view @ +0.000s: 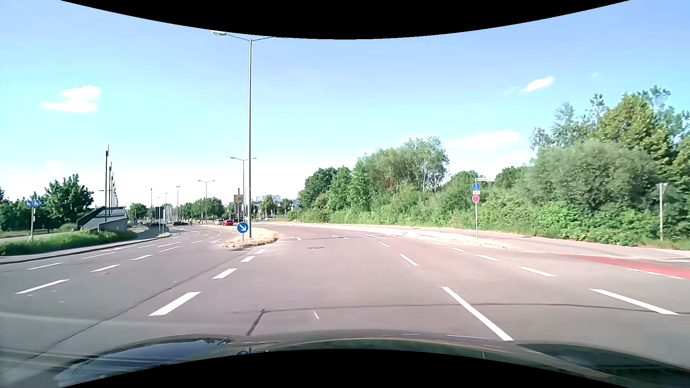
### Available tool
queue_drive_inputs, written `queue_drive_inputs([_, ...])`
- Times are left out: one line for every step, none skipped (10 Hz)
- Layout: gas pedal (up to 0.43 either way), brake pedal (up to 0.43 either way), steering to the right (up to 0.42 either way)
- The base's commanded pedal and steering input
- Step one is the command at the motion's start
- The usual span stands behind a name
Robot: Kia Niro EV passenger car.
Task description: Follow the waypoints while adhering to traffic rules and regulations
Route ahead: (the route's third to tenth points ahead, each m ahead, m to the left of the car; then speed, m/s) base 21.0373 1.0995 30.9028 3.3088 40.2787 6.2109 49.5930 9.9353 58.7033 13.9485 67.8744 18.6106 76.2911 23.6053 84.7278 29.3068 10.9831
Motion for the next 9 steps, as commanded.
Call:
queue_drive_inputs([0.11,0.006,-0.024])
queue_drive_inputs([0.13,0.006,-0.026])
queue_drive_inputs([0.13,0.012,-0.033])
queue_drive_inputs([0.138,0.006,-0.034])
queue_drive_inputs([0.138,0.012,-0.034])
queue_drive_inputs([0.138,0.006,-0.034])
queue_drive_inputs([0.138,0.006,-0.034])
queue_drive_inputs([0.138,0.006,-0.034])
queue_drive_inputs([0.138,0.006,-0.034])
